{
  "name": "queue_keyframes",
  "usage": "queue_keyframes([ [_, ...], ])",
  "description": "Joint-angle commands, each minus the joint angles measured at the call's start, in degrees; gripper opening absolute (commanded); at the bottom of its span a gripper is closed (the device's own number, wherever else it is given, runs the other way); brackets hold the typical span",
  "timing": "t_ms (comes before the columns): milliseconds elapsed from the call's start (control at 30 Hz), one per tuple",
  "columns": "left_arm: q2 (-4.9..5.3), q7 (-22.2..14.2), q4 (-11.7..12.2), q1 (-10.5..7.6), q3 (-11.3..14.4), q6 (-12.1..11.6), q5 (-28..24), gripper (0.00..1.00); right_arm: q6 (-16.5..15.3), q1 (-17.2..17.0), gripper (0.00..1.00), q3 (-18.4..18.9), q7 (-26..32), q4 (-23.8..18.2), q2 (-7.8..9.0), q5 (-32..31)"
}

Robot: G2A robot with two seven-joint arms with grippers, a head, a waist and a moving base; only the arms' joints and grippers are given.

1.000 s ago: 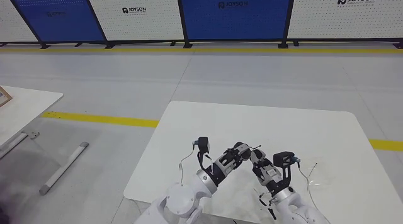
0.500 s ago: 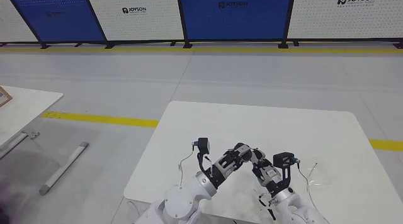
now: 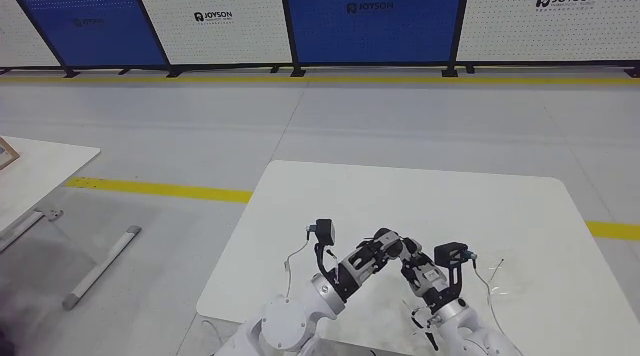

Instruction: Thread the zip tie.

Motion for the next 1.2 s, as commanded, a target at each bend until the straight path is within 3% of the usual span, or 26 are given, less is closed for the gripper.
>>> queue_keyframes([
  [0,0.0,0.25,0.14,-0.06,0.02,0.11,0.1,0.0,-0.04,-0.01,0.0,0.01,-0.01,0.01,0.0,0.23],
  [33,-0.02,0.53,0.34,-0.14,0.01,0.32,0.1,0.0,-0.11,-0.01,0.1,0.02,-0.01,0.0,-0.01,0.48],
  [100,-0.08,1.1,0.73,-0.45,0.05,0.77,-0.2,0.0,-0.23,0.01,0.83,0.13,0.03,-0.08,0.0,0.92],
  [133,-0.11,1.3,0.89,-0.58,0.06,0.89,-0.3,0.0,-0.25,-0.02,0.95,0.2,-0.04,-0.17,0.01,1.06],
  [167,-0.14,1.56,1.03,-0.69,0.06,0.95,-0.39,0.0,-0.32,-0.08,1.0,0.29,-0.11,-0.27,0.02,1.23],
  [500,-0.4,3.91,2.55,-1.55,-0.54,1.26,-2.55,0.0,-2.17,-1.64,1.0,2.43,-1.47,-1.6,0.41,3.57],
  [667,-0.28,6.74,3.28,-1.04,-2.05,0.26,-0.43,0.0,-6.03,-4.39,1.0,5.66,-5.5,-3.42,0.89,7.17],
  [800,-0.28,10.23,4.08,-0.35,-2.26,-0.7,3.85,0.0,-6.03,-6.99,1.0,7.15,-7.8,-6.92,1.51,10.57],
  [1167,-0.28,10.23,4.08,-0.35,-2.26,-0.7,3.85,0.0,-6.03,-7.3,1.0,7.27,-7.86,-7.4,1.62,11.53],
])
